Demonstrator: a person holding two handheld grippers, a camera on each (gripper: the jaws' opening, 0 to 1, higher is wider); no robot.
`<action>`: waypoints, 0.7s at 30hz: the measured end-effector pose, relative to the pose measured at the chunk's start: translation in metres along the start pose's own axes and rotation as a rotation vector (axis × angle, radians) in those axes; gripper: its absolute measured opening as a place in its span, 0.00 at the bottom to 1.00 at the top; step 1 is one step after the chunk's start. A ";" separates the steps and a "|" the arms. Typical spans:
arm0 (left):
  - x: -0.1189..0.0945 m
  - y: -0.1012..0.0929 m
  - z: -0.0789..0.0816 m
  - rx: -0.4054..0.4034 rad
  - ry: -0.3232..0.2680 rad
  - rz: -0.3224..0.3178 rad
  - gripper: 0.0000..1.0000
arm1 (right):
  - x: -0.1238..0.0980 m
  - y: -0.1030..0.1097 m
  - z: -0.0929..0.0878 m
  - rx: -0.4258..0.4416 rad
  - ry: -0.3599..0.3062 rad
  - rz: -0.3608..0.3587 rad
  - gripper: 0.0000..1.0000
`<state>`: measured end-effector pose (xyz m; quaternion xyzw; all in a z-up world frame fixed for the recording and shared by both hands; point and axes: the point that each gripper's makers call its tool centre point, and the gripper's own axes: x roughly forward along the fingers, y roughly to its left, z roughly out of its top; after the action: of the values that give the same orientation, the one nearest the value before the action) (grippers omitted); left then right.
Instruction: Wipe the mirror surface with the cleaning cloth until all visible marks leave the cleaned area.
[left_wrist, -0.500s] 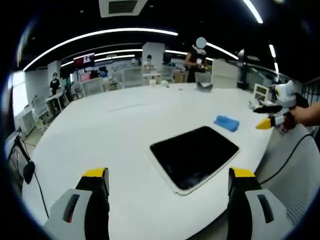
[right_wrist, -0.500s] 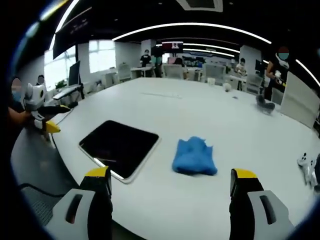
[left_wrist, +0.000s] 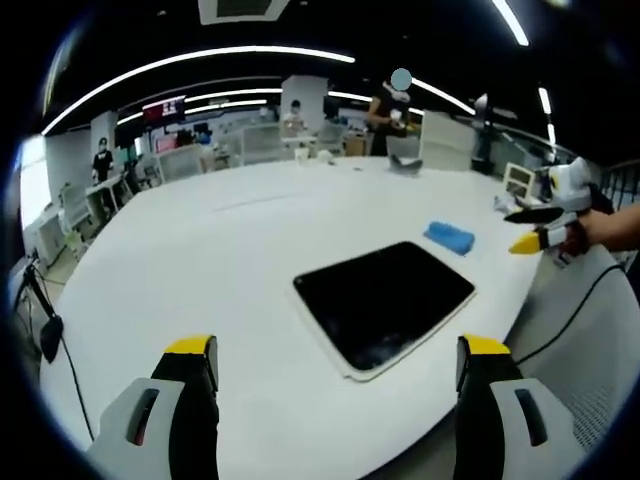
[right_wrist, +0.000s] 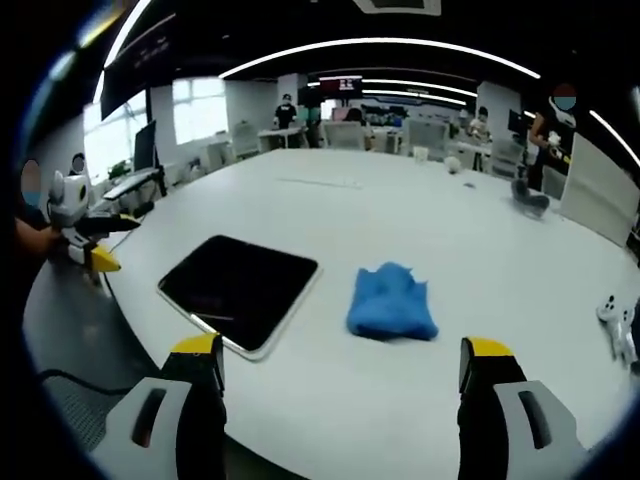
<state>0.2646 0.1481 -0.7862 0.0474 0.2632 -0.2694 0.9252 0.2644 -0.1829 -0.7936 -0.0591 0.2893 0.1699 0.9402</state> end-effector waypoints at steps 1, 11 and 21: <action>0.000 0.000 0.000 -0.003 0.000 -0.002 0.99 | 0.000 0.000 0.000 0.000 0.000 0.000 0.98; 0.000 0.000 0.000 -0.026 -0.004 -0.004 0.99 | 0.000 0.001 -0.006 -0.017 0.031 0.001 0.96; -0.001 0.003 0.000 -0.038 -0.008 0.005 0.99 | -0.004 -0.003 -0.004 -0.038 0.040 -0.026 0.97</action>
<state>0.2654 0.1514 -0.7860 0.0292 0.2646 -0.2624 0.9275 0.2607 -0.1879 -0.7948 -0.0839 0.3042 0.1617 0.9350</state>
